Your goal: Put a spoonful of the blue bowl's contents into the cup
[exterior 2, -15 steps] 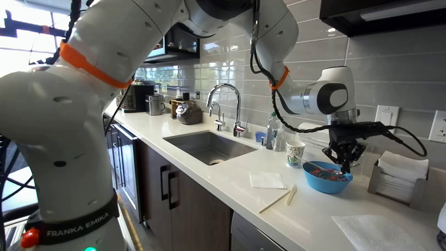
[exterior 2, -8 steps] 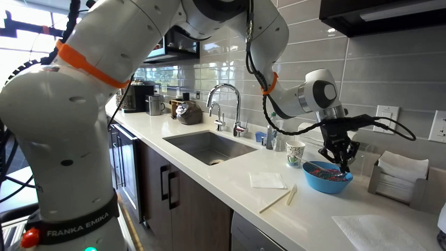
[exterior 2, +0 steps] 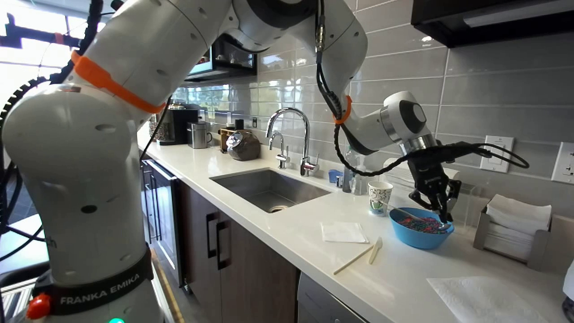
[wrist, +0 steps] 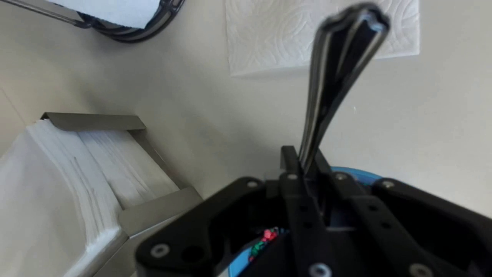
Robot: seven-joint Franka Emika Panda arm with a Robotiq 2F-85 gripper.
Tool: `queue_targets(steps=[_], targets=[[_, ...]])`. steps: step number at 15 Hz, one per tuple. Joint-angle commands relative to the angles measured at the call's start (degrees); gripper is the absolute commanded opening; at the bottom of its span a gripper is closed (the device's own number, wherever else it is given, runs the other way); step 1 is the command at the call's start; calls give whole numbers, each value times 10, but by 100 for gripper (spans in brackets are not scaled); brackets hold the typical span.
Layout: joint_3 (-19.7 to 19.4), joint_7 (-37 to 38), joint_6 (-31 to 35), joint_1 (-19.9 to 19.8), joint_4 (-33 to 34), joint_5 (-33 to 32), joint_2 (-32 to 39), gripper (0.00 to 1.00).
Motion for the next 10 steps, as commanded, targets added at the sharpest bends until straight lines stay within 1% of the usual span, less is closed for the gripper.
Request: queue_targets(steps=[1, 6, 10], targets=[[-2, 33, -33, 10, 13, -42, 10, 2], [5, 58, -33, 9, 27, -75, 29, 2], [14, 63, -39, 7, 46, -79, 46, 2]])
